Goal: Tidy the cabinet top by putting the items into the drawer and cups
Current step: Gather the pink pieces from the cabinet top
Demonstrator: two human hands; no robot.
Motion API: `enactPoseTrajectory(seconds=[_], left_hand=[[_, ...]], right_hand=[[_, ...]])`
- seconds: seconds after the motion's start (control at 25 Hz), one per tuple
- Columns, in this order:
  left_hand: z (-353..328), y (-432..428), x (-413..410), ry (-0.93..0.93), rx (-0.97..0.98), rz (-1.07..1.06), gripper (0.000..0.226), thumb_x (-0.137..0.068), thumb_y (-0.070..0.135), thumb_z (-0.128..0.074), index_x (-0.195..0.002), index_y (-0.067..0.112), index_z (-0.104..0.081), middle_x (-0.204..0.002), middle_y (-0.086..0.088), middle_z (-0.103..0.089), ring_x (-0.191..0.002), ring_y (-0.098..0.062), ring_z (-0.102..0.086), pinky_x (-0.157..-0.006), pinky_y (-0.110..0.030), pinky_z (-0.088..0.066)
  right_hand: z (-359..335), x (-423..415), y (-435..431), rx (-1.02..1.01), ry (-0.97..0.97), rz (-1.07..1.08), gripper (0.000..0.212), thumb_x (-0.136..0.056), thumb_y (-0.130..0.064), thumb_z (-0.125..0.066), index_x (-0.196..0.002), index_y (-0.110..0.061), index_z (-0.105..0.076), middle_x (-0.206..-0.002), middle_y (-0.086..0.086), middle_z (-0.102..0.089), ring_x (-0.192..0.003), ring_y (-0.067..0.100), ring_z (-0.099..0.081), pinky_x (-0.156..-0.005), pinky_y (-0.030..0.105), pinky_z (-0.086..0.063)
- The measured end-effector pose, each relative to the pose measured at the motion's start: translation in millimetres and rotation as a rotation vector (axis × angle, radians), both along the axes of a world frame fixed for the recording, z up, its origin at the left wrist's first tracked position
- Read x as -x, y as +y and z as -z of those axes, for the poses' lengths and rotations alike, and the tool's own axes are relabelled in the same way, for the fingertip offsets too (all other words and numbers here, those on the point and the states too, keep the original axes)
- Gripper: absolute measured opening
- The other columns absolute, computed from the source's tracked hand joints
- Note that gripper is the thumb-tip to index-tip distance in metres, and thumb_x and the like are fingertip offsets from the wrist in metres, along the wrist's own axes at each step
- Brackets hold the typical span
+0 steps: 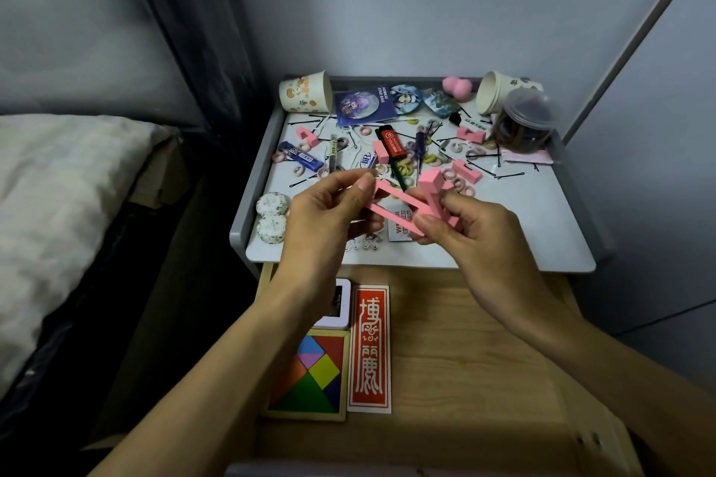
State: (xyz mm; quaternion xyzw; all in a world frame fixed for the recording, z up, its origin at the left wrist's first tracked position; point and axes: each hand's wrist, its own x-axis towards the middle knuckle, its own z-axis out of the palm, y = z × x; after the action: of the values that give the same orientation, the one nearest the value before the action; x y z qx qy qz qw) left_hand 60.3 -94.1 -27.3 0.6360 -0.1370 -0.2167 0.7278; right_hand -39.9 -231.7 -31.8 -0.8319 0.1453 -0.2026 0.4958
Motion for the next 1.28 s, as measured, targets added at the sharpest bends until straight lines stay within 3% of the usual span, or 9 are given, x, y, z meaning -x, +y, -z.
enactPoseTrajectory(seconds=[0.12, 0.36, 0.56, 0.76, 0.92, 1.04, 1.12, 1.2, 1.28], left_hand=[[-3, 3, -3, 0.015, -0.01, 0.048, 0.023, -0.097, 0.016, -0.056, -0.116, 0.012, -0.067, -0.097, -0.013, -0.072, -0.076, -0.02, -0.065, -0.074, -0.028, -0.058], [-9, 11, -17, -0.023, -0.156, 0.172, 0.018, -0.091, 0.002, -0.06, -0.108, 0.0, -0.066, -0.087, -0.016, -0.073, -0.069, -0.021, -0.07, -0.065, -0.022, -0.058], [-9, 10, -15, -0.035, -0.158, 0.153, 0.012, -0.086, 0.0, -0.065, -0.099, -0.002, -0.066, -0.079, -0.015, -0.074, -0.067, -0.023, -0.071, -0.06, -0.02, -0.057], [-10, 11, -13, -0.004, -0.146, 0.152, 0.013, -0.086, 0.002, -0.066, -0.098, -0.003, -0.066, -0.082, -0.015, -0.075, -0.075, -0.028, -0.073, -0.063, -0.021, -0.058], [-10, 9, -11, -0.079, -0.168, 0.136, 0.017, -0.085, 0.004, -0.066, -0.098, -0.007, -0.063, -0.081, -0.012, -0.075, -0.075, -0.028, -0.073, -0.062, -0.021, -0.058], [-10, 7, -13, -0.115, -0.175, 0.126, 0.015, -0.085, 0.001, -0.067, -0.096, -0.008, -0.063, -0.081, -0.012, -0.075, -0.075, -0.028, -0.073, -0.064, -0.026, -0.06], [-10, 5, -13, -0.145, -0.2, 0.121, 0.015, -0.085, 0.002, -0.068, -0.094, -0.008, -0.063, -0.081, -0.011, -0.075, -0.074, -0.025, -0.074, -0.064, -0.026, -0.06], [-9, 4, -14, -0.158, -0.22, 0.116, 0.014, -0.086, 0.003, -0.068, -0.092, -0.008, -0.063, -0.081, -0.01, -0.075, -0.074, -0.023, -0.074, -0.064, -0.025, -0.06], [-9, 4, -14, -0.164, -0.235, 0.121, 0.014, -0.086, 0.005, -0.068, -0.09, -0.007, -0.064, -0.081, -0.01, -0.075, -0.075, -0.023, -0.074, -0.063, -0.023, -0.059]], right_hand=[[-1, -1, -4, -0.093, 0.015, -0.023, 0.028, -0.091, -0.018, -0.063, -0.119, -0.016, -0.067, -0.096, -0.006, -0.074, -0.085, 0.007, -0.071, -0.08, 0.026, -0.057], [0, -1, -9, -0.01, 0.075, -0.067, 0.029, -0.092, -0.017, -0.062, -0.121, -0.016, -0.067, -0.09, -0.011, -0.071, -0.079, 0.0, -0.067, -0.069, 0.008, -0.047], [1, 0, -10, 0.016, 0.086, -0.095, 0.031, -0.093, -0.016, -0.061, -0.124, -0.016, -0.065, -0.091, -0.012, -0.07, -0.081, 0.0, -0.067, -0.069, 0.007, -0.046], [-1, 1, -11, 0.034, 0.092, -0.097, 0.031, -0.092, -0.017, -0.062, -0.122, -0.016, -0.066, -0.092, -0.011, -0.071, -0.081, 0.003, -0.068, -0.073, 0.015, -0.052], [-2, 1, -9, 0.087, 0.074, -0.086, 0.03, -0.09, -0.016, -0.065, -0.12, -0.016, -0.068, -0.083, -0.02, -0.066, -0.078, -0.005, -0.065, -0.066, 0.005, -0.045], [-1, 2, -11, 0.154, 0.079, -0.028, 0.027, -0.09, -0.019, -0.065, -0.117, -0.015, -0.069, -0.082, -0.02, -0.067, -0.076, -0.008, -0.062, -0.064, 0.004, -0.043], [0, 1, -17, 0.167, 0.075, 0.058, 0.022, -0.093, -0.022, -0.062, -0.112, -0.015, -0.071, -0.09, -0.011, -0.07, -0.081, -0.004, -0.062, -0.066, 0.005, -0.043], [-1, -2, -21, 0.221, 0.065, 0.132, 0.024, -0.094, -0.029, -0.058, -0.101, -0.012, -0.074, -0.095, -0.004, -0.065, -0.084, 0.004, -0.057, -0.065, 0.009, -0.038], [-3, -4, -24, 0.181, 0.073, 0.161, 0.028, -0.094, -0.032, -0.057, -0.091, -0.01, -0.074, -0.086, -0.007, -0.055, -0.08, 0.0, -0.049, -0.064, 0.011, -0.034]])
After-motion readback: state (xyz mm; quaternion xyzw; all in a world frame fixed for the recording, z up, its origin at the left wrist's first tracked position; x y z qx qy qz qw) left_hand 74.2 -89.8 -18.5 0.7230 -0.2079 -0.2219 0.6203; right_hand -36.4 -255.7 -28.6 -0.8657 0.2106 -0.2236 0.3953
